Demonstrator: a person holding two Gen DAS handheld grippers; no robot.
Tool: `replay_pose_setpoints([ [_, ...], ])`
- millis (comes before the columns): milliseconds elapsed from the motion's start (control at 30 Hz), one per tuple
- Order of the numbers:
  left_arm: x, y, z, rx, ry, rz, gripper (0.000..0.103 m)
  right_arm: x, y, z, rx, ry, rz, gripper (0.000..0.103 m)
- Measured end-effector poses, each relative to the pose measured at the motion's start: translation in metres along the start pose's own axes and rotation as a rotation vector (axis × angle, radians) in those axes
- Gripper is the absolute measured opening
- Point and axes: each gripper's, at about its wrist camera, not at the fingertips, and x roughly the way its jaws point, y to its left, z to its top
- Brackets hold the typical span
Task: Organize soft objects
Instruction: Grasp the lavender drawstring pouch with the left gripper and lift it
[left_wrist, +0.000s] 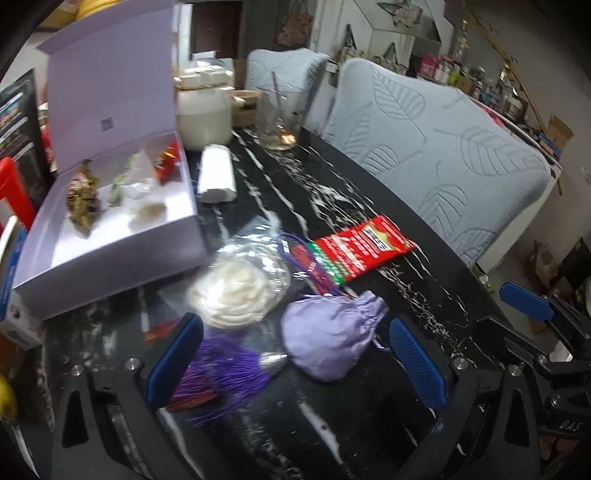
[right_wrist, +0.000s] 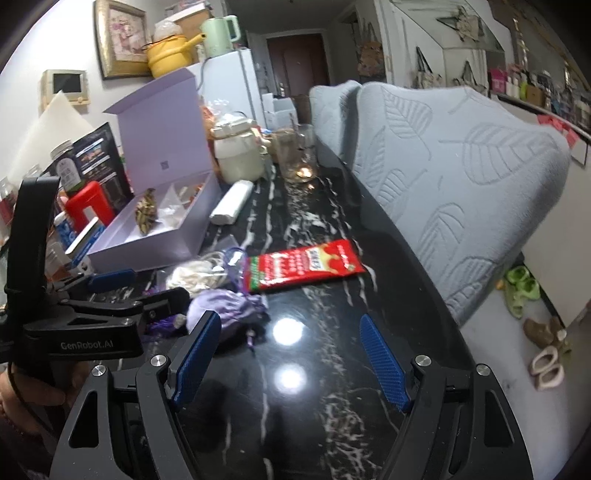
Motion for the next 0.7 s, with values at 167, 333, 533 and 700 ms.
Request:
replay_pose_setpoints([
  [167,0.022,-0.014,0.001,0.032,0.054,-0.036,0.103,0.004,-0.014,-0.004,0.027,0.027,-0.021,0.078],
  [333,0.042,-0.011,0.001,-0.002,0.120,-0.066,0.103,0.005,-0.023,-0.003,0.048,0.036,-0.026,0.078],
  [533,0.057,-0.014,-0.004,0.015,0.149,-0.059,0.103,0.008,-0.027,-0.003,0.066,0.043,-0.028,0.078],
  [700,0.054,-0.021,-0.005,0.068,0.108,0.036,0.062,0.008,-0.027,-0.004,0.071,0.051,-0.027,0.078],
])
